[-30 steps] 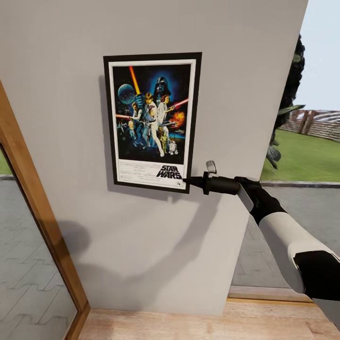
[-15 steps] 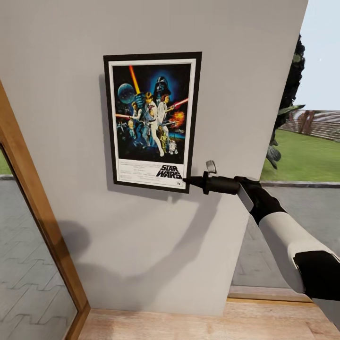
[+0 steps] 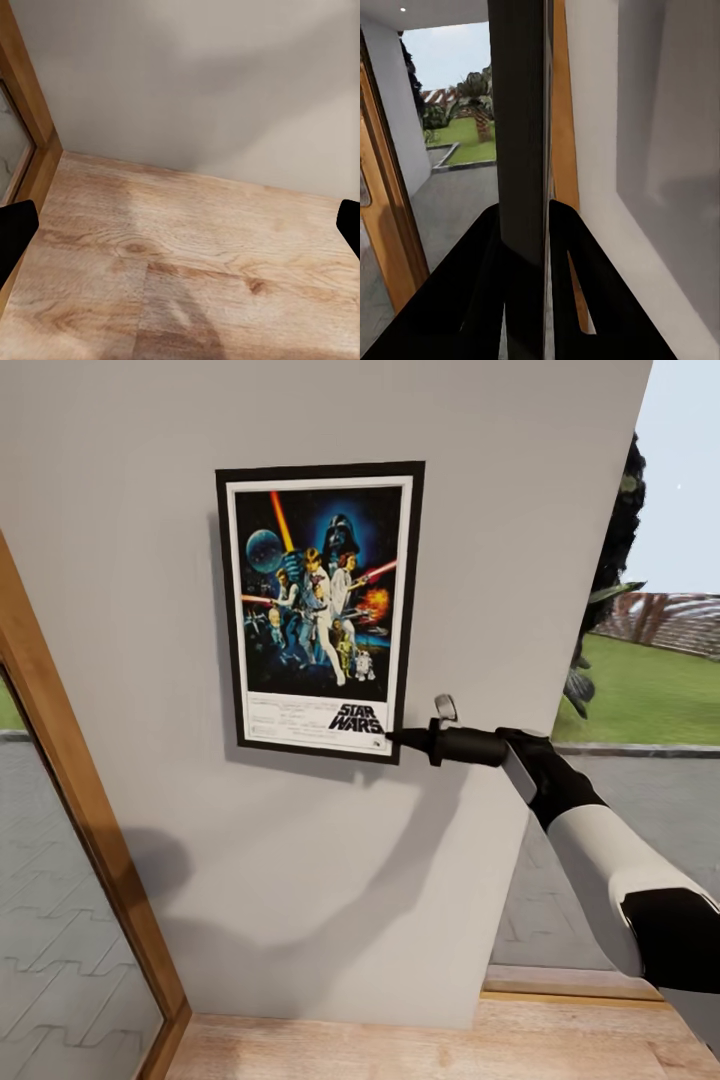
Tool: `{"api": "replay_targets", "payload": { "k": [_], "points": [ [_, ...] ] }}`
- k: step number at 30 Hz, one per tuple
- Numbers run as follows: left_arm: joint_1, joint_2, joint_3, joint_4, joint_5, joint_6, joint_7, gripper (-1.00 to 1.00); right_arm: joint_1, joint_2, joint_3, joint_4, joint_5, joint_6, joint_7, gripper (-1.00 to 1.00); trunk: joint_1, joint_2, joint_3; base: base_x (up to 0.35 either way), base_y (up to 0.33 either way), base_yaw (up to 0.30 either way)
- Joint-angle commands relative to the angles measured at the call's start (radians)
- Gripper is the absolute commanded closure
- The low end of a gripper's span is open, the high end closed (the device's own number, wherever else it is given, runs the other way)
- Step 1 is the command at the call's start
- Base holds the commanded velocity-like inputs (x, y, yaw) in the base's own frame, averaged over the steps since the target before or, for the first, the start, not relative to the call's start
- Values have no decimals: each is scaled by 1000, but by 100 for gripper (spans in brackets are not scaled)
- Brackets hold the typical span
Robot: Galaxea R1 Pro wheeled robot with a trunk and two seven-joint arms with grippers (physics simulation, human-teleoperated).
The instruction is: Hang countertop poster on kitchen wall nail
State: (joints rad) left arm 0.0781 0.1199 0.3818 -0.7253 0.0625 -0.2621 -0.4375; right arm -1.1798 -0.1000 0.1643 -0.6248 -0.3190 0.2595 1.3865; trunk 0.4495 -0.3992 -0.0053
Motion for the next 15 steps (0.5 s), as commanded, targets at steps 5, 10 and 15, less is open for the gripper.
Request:
{"api": "replay_targets", "payload": {
  "k": [5,10,15],
  "points": [
    [0,0,2,0,7,1,-7,-100,-1,0,6,-31,-11,40,0,100,0,-1,-1,0,0,0],
    [0,0,2,0,7,1,-7,-100,-1,0,6,-39,-11,46,-1,100,0,-1,-1,0,0,0],
    [0,0,2,0,7,1,-7,-100,-1,0,6,-42,-11,48,0,100,0,-1,-1,0,0,0]
  ]
}}
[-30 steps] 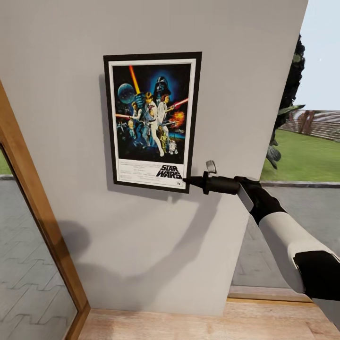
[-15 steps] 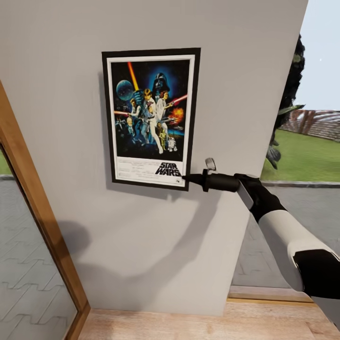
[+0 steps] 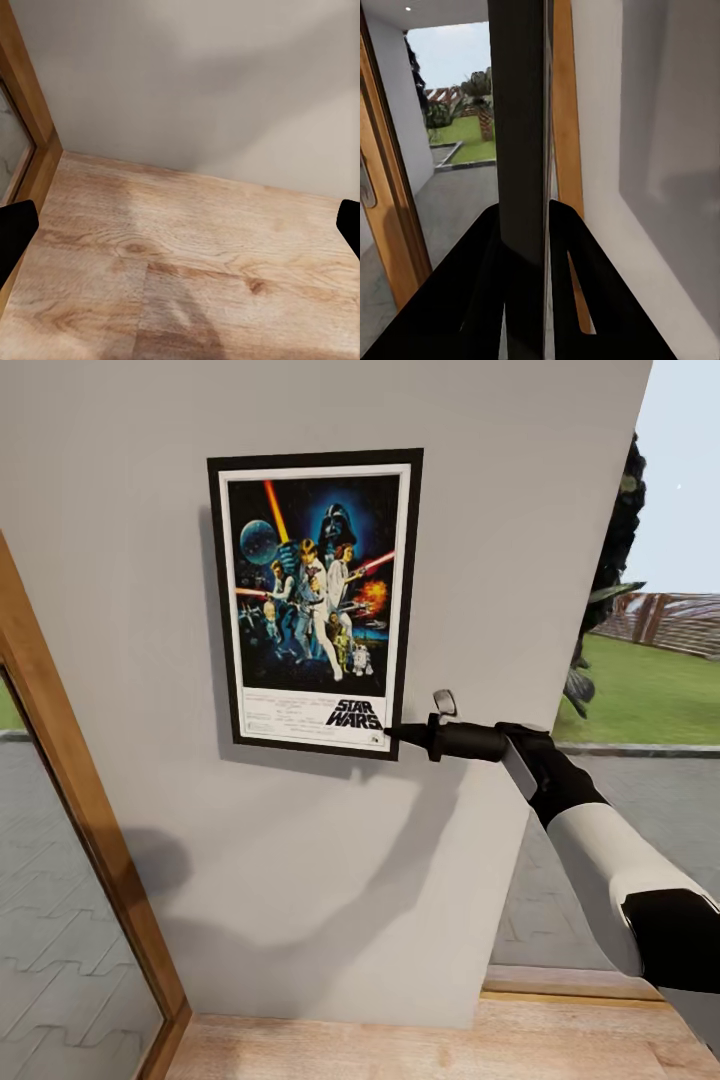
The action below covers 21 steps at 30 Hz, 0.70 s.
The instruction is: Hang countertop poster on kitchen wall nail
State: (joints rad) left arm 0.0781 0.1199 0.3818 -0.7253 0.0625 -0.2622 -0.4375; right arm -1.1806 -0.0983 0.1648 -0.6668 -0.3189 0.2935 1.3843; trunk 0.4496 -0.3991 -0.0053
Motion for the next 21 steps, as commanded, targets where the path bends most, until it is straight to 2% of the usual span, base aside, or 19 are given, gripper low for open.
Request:
{"api": "replay_targets", "payload": {
  "k": [1,21],
  "points": [
    [0,0,2,0,6,1,-7,-100,-1,-1,5,0,-11,14,2,100,0,-1,-1,0,0,0],
    [0,0,2,0,6,1,-7,-100,1,-3,5,0,-10,13,2,100,0,-1,-1,0,4,0]
  ]
}}
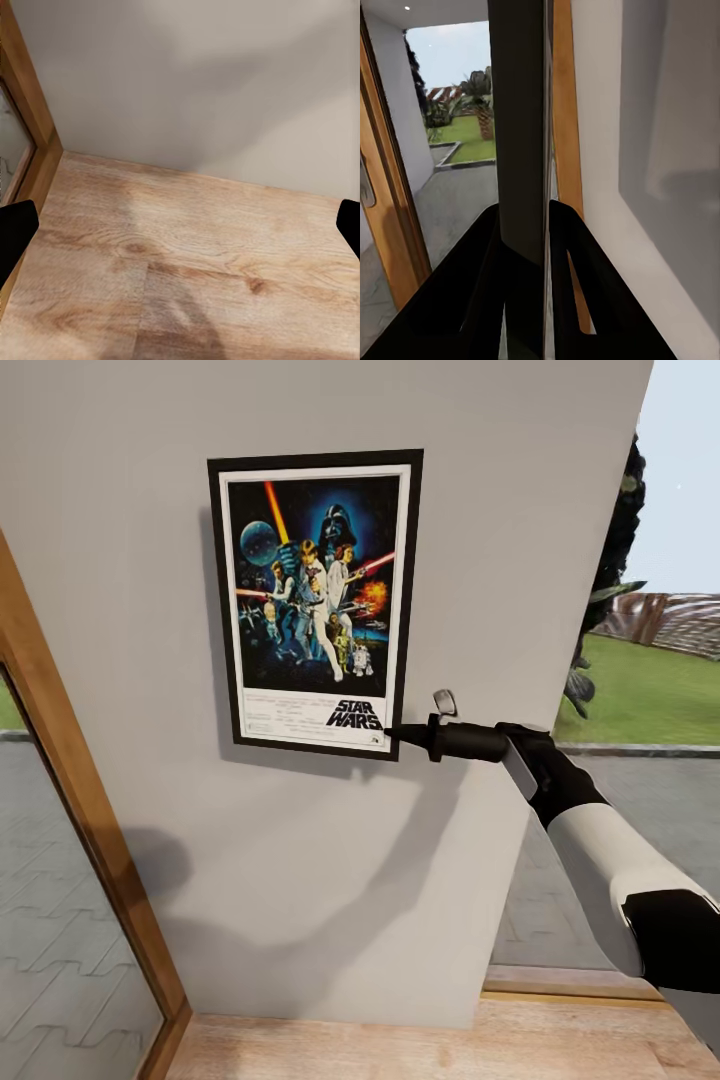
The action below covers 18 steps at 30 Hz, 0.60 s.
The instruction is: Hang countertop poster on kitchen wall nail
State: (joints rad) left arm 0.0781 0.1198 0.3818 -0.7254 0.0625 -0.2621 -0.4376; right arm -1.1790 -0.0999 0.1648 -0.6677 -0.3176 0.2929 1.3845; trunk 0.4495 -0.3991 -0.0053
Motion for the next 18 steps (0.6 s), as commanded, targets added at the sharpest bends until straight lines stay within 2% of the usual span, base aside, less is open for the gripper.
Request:
{"api": "replay_targets", "payload": {
  "k": [1,6,18],
  "points": [
    [0,0,2,0,6,1,-7,-100,-1,-1,5,0,-11,14,2,100,0,-1,-1,0,68,0],
    [0,0,2,0,6,1,-7,-100,-1,-2,5,0,-11,14,2,100,0,-1,-1,0,138,0],
    [0,0,2,0,6,1,-7,-100,-1,-3,5,0,-11,12,2,100,0,-1,-1,0,71,0]
  ]
}}
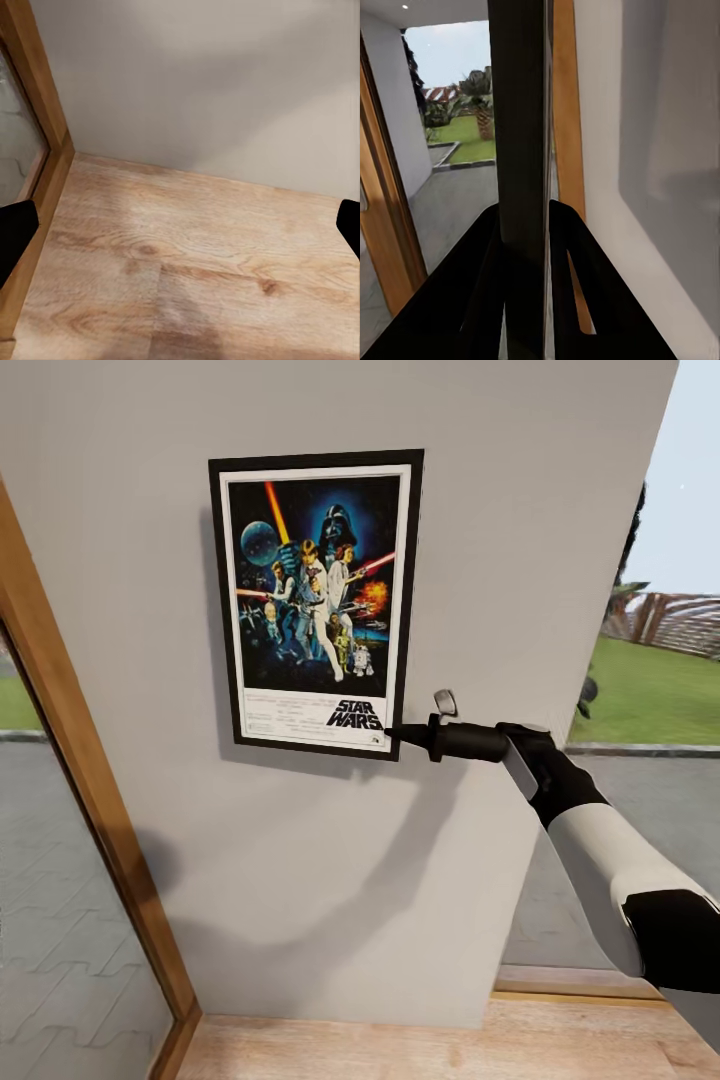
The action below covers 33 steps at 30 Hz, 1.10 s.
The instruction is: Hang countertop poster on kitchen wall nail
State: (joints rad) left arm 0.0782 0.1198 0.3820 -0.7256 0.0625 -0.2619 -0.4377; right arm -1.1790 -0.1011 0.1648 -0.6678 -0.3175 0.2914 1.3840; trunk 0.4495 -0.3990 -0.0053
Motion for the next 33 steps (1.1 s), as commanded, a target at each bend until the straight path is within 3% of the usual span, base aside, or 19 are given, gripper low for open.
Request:
{"api": "replay_targets", "payload": {
  "k": [1,33],
  "points": [
    [0,0,2,0,6,1,-7,-100,-1,-1,5,0,-11,14,2,100,0,-1,-1,0,162,0],
    [0,0,2,0,6,1,-7,-100,-1,-3,7,1,-11,12,2,100,0,-1,-1,0,38,0]
  ]
}}
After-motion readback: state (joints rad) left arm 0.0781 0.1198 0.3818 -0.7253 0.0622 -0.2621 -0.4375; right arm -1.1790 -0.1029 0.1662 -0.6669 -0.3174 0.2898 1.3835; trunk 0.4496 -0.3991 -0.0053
